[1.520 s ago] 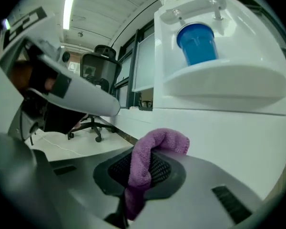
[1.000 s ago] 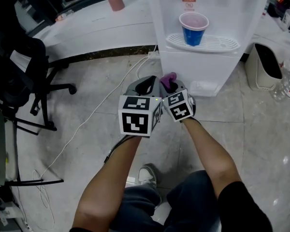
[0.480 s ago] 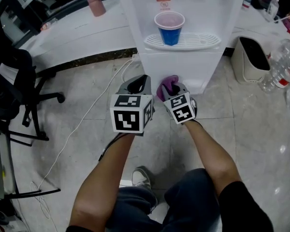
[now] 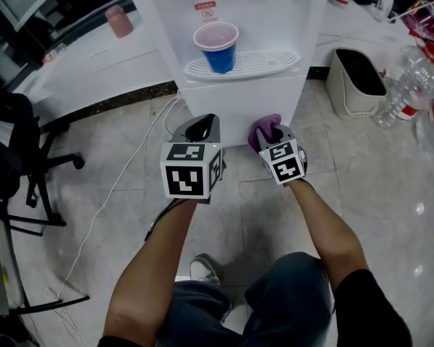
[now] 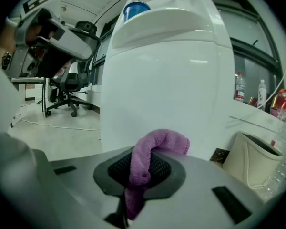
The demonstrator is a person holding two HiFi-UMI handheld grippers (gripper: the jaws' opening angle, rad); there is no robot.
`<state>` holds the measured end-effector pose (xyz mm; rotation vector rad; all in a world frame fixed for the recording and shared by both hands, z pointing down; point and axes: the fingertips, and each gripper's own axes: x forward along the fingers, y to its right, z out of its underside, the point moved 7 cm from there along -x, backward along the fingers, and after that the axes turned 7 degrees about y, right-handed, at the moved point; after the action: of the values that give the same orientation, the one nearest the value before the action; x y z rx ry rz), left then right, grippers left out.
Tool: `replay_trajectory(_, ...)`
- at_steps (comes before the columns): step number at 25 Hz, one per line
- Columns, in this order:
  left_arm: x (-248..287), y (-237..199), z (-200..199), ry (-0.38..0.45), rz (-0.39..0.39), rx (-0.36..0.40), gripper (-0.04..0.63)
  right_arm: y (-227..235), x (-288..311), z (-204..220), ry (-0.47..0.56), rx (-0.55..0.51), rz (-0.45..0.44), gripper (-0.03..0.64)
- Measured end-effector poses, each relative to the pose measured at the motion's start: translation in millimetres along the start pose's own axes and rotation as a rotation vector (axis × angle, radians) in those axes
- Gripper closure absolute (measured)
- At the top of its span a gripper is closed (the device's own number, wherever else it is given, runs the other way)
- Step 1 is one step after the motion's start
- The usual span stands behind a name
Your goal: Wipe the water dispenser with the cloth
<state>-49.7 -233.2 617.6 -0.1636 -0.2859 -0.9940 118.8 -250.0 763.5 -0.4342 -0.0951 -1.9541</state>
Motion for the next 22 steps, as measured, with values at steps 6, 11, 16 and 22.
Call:
replay_trajectory(6, 18.3, 22.6, 1.5, -0.012, 0.059, 0.016, 0.568, 42.9, -19.0, 12.8, -0.039, -0.007, 0.077, 0.574)
replay_trajectory(11, 28.4, 38.2, -5.7, 0.005, 0.099, 0.049, 0.568, 66.3, -39.3, 10.7, -0.05, 0.007, 0.125, 0.574)
replay_trajectory(16, 23.9, 48.6, -28.1, 0.036, 0.092, 0.038, 0.568, 76.3, -72.6, -26.9, -0.022, 0.011, 0.13, 0.574)
replay_trajectory(22, -8.4, 58.0, -83.8, -0.003, 0.122, 0.0, 0.568, 87.1, -126.9, -101.7, -0.036, 0.035, 0.149, 0.574)
